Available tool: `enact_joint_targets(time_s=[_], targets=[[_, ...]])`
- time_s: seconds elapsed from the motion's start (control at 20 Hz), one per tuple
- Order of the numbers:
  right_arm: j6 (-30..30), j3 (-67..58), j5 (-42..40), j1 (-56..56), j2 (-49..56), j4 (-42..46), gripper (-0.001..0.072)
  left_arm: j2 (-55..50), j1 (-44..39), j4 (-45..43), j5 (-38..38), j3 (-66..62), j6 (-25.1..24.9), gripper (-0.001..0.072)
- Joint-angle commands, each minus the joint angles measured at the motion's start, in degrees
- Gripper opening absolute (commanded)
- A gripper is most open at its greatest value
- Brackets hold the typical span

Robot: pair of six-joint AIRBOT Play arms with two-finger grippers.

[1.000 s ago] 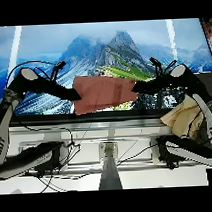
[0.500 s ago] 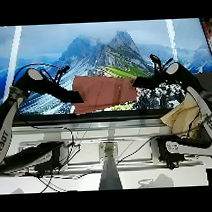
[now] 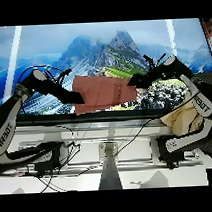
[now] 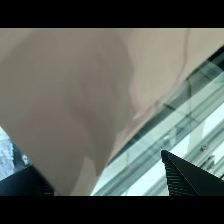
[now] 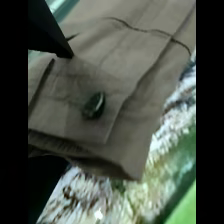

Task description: Fold the clothes and pants, and hang the long-sleeved shirts on hangers.

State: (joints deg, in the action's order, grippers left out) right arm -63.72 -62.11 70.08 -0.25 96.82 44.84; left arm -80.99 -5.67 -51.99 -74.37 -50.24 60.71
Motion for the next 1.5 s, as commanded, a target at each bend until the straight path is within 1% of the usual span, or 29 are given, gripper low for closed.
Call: enact_joint_targets(time_s=[0.0,0.05,0.1,0.15,0.2,0.25,0.3,0.4,0.45,0.6,0.75,0.9,1.1,1.25,1.35,1.45], targets=[[5.14,-0.52,2.47,2.27,2.49,-4.74,0.0623,-1.84,-0.04,0.00,2.84,0.02,-0.02,0.0706],[6.51,-0.52,2.40,3.48,2.49,-6.56,0.0513,-2.01,-0.04,0.02,4.07,0.02,-0.02,0.0705],[8.00,-0.74,2.29,4.68,2.49,-7.63,0.0382,-2.03,-0.04,0.02,5.25,0.02,-0.04,0.0705],[9.05,-1.44,2.32,5.92,2.47,-7.72,0.0229,-2.03,-0.04,0.02,6.29,0.00,-0.04,0.0706],[9.20,-2.51,2.40,6.82,2.45,-7.65,0.0105,-2.03,-0.04,-0.04,6.54,-0.22,-0.04,0.0705],[9.20,-4.13,2.43,7.43,2.36,-7.63,0.0057,-1.99,0.11,-0.09,6.45,-0.90,-0.07,0.0706],[9.20,-6.03,2.34,7.56,1.92,-7.56,0.0028,-1.90,0.33,-0.33,6.16,-2.05,-0.07,0.0706],[8.37,-10.32,2.43,7.06,0.35,-6.86,0.0020,-1.44,0.96,-1.38,5.40,-5.99,-0.07,0.0706],[6.58,-12.74,2.34,6.34,-0.96,-5.57,0.0020,-1.07,1.27,-3.43,4.63,-8.74,-0.07,0.0706],[-2.51,-19.19,2.45,2.84,-6.78,3.28,0.0019,0.79,1.49,-11.32,0.42,-17.73,-0.04,0.0706],[-10.19,-22.69,4.42,-2.54,-14.97,11.87,0.0019,4.55,1.49,-12.96,-1.84,-22.84,-0.04,0.0706],[-19.26,-23.19,7.21,-9.73,-24.90,20.11,0.0019,9.70,1.49,-12.96,-1.27,-23.45,-0.02,0.0706],[-31.54,-23.19,15.37,-20.52,-36.54,31.54,0.0019,15.30,1.49,-12.94,-0.46,-23.45,-0.04,0.0706],[-36.41,-23.19,21.86,-29.33,-44.54,40.76,0.0019,18.60,1.49,-12.94,1.73,-23.45,0.00,0.0706],[-39.32,-23.19,23.63,-35.43,-49.22,48.61,0.0019,21.09,1.49,-12.96,4.90,-23.45,0.00,0.0706],[-40.76,-23.17,23.85,-41.16,-52.41,54.40,0.0019,23.34,1.49,-12.94,7.58,-23.45,-0.02,0.0705]])
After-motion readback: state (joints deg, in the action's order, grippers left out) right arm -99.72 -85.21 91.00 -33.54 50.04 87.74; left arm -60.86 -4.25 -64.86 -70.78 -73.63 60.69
